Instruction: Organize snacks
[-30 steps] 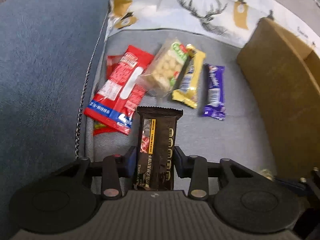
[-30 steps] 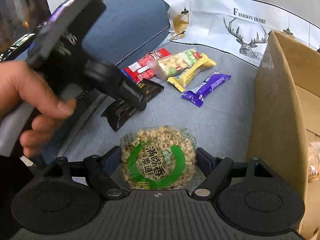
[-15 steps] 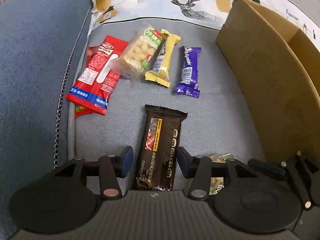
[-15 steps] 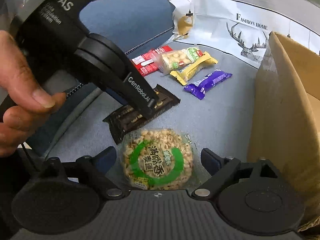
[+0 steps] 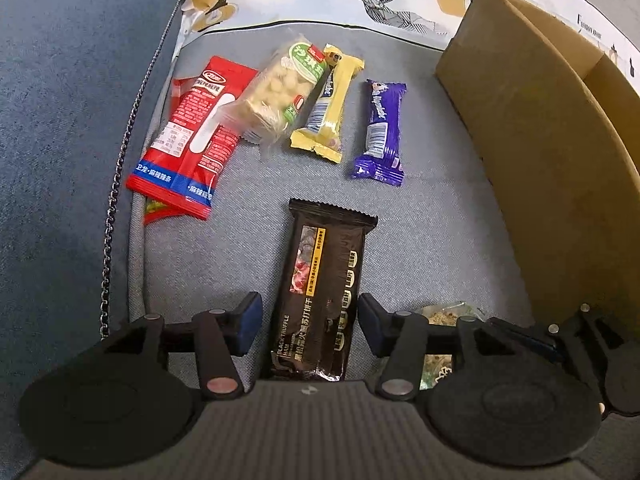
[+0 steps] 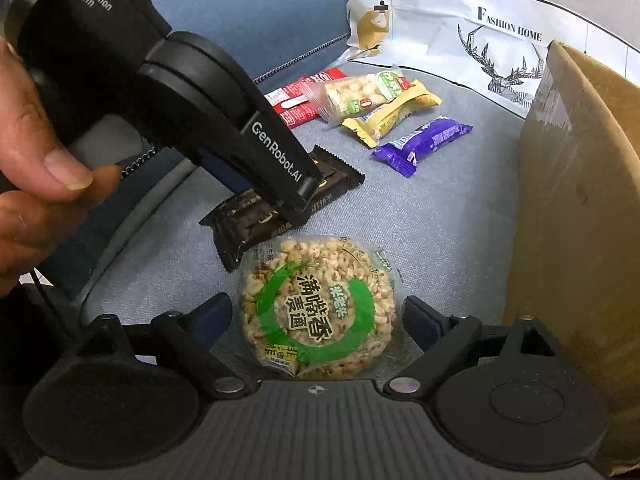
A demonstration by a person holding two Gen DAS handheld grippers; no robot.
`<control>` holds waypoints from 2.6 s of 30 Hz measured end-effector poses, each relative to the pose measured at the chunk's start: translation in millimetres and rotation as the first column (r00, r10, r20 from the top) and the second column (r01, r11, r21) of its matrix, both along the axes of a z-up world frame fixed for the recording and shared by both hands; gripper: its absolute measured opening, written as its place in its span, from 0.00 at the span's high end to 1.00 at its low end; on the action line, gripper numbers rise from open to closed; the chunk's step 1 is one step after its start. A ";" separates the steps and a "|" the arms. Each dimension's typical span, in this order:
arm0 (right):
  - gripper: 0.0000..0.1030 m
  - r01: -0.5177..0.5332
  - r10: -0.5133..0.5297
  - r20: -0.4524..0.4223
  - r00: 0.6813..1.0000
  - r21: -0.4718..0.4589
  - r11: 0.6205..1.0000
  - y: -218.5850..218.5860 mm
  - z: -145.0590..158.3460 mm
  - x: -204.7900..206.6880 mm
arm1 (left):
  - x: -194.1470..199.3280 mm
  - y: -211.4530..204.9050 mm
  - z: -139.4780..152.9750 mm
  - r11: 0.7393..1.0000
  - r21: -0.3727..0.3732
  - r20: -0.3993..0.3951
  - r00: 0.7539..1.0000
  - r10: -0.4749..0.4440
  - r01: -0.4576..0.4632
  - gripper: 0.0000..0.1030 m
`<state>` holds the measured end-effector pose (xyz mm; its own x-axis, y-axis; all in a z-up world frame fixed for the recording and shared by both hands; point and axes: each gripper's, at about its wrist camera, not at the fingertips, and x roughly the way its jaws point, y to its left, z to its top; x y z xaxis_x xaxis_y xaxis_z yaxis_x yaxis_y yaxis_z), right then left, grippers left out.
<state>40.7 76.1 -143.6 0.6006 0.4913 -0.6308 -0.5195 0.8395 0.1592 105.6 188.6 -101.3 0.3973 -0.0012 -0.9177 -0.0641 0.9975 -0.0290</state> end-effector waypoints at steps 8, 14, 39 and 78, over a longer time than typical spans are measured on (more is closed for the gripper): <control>0.17 -0.004 0.004 -0.001 1.000 0.007 1.000 -0.4 -0.1 0.2 | 1.6 -4.0 -2.2 1.000 0.008 -0.007 1.000 -0.012 0.012 0.44; 0.20 0.020 -0.020 0.024 1.000 0.022 1.000 -4.8 4.5 -2.7 | 1.5 -3.7 -1.1 1.000 0.001 -0.002 1.000 -0.011 0.011 0.57; 0.20 0.054 -0.054 -0.006 0.999 0.020 0.998 -7.9 3.7 3.8 | 1.7 -2.0 -2.0 1.000 0.012 -0.008 1.000 -0.007 0.007 0.56; 0.21 0.050 -0.083 0.291 0.953 0.117 0.992 -41.1 66.7 -75.3 | -44.6 14.2 84.4 0.985 -0.129 0.450 0.877 0.165 -0.119 0.58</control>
